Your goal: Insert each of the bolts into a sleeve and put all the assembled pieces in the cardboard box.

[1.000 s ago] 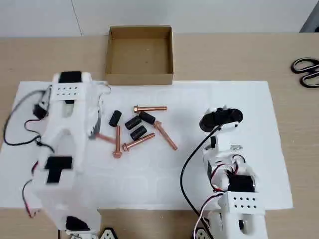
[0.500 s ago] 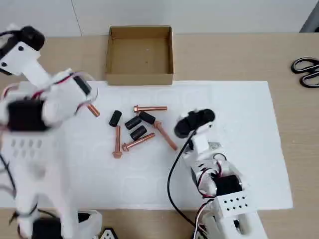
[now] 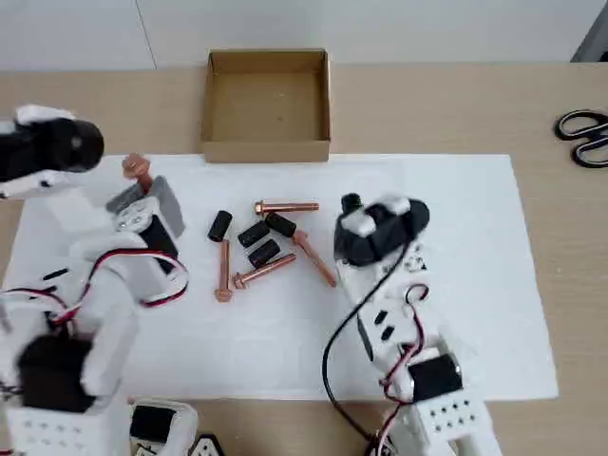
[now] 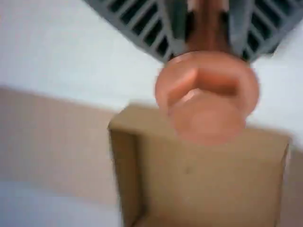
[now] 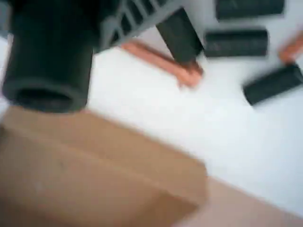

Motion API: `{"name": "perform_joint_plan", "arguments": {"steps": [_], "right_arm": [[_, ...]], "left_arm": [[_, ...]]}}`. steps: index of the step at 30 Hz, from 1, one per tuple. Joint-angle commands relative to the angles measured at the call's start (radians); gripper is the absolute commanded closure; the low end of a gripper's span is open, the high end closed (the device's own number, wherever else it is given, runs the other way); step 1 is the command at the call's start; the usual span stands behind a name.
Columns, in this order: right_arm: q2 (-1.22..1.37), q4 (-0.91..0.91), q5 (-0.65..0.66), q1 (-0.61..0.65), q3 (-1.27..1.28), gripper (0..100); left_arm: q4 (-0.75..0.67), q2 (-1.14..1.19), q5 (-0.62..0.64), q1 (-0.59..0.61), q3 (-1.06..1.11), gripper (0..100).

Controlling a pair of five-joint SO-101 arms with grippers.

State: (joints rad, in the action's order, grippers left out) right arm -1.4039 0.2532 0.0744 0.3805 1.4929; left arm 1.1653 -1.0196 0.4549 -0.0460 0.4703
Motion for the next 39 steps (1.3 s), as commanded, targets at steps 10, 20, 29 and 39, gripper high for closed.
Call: {"name": "perform_joint_plan", "arguments": {"steps": [10,20,29,39], "right_arm": [[-0.401,0.010,0.023,0.058,0.189,99.5],[-0.409,-0.044,0.166,0.094,0.189,99.5],[-0.410,-0.054,0.224,0.150,0.189,99.5],[-0.409,-0.157,0.218,0.150,0.189,99.5]], "left_arm": [[-0.775,-0.304,-0.026,-0.370,0.429,99],[-0.781,-0.301,-0.304,-0.476,0.464,99],[-0.779,-0.226,-0.302,-0.476,0.499,99],[-0.783,-0.149,-0.233,-0.476,0.501,99]]}}
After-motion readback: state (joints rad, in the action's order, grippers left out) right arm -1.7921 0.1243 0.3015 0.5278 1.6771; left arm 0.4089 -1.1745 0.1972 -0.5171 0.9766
